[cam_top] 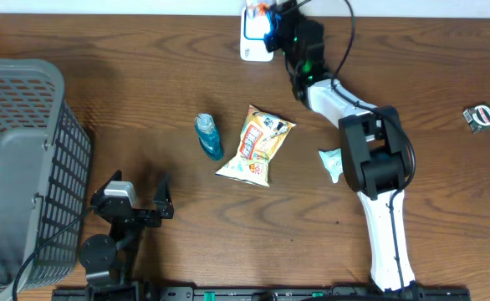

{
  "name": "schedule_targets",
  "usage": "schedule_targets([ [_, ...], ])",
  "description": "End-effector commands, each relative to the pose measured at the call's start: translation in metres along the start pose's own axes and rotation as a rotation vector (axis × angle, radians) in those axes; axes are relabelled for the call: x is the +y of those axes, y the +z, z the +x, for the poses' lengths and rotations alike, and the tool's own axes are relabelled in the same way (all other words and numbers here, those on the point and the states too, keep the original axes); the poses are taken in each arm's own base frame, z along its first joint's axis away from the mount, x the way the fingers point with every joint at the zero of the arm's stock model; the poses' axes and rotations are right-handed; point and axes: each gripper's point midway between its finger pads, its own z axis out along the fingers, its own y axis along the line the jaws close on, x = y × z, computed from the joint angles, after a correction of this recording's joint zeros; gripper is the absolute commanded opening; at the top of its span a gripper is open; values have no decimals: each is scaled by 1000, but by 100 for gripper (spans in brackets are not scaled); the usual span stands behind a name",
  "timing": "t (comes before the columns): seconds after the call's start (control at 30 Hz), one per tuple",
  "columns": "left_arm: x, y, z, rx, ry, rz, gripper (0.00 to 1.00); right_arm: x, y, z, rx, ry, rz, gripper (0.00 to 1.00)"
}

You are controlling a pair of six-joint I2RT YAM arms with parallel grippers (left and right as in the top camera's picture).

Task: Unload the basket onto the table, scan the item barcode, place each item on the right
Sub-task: 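Move the Kleenex pack to the right edge beside the Zam-Buk box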

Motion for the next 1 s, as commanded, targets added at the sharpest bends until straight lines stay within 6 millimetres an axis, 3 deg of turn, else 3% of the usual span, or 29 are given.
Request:
schedule_targets([
  [0.0,-1,1,14,41,-2,14,98,-7,-1,-3,14,41,-9,1],
  [0.2,-1,1,14,41,-3,14,98,1,-1,4,35,59,-58,1],
  [0.3,-1,1,14,41,-2,14,98,-7,-4,-14,12,97,-41,1],
  [0.33,-1,1,14,41,-2,14,98,-22,-9,-30,15,145,-20,1],
  [0.4,-1,1,14,42,-3,14,98,-43,-20,-42,66,200,14,1],
  [0.47,-1,1,14,41,-3,14,98,-65,-37,-47,151,235,55,1],
  [0.57,-1,1,14,42,-2,14,98,-112,-80,-45,327,288,167,1],
  [0.7,-1,1,14,41,-2,14,98,-175,-154,-15,582,352,395,1],
  [0.87,-1,1,14,41,-3,14,98,-228,-240,54,873,455,588,1],
  [0.97,-1,1,14,41,-2,14,98,-255,-279,97,988,490,696,1],
])
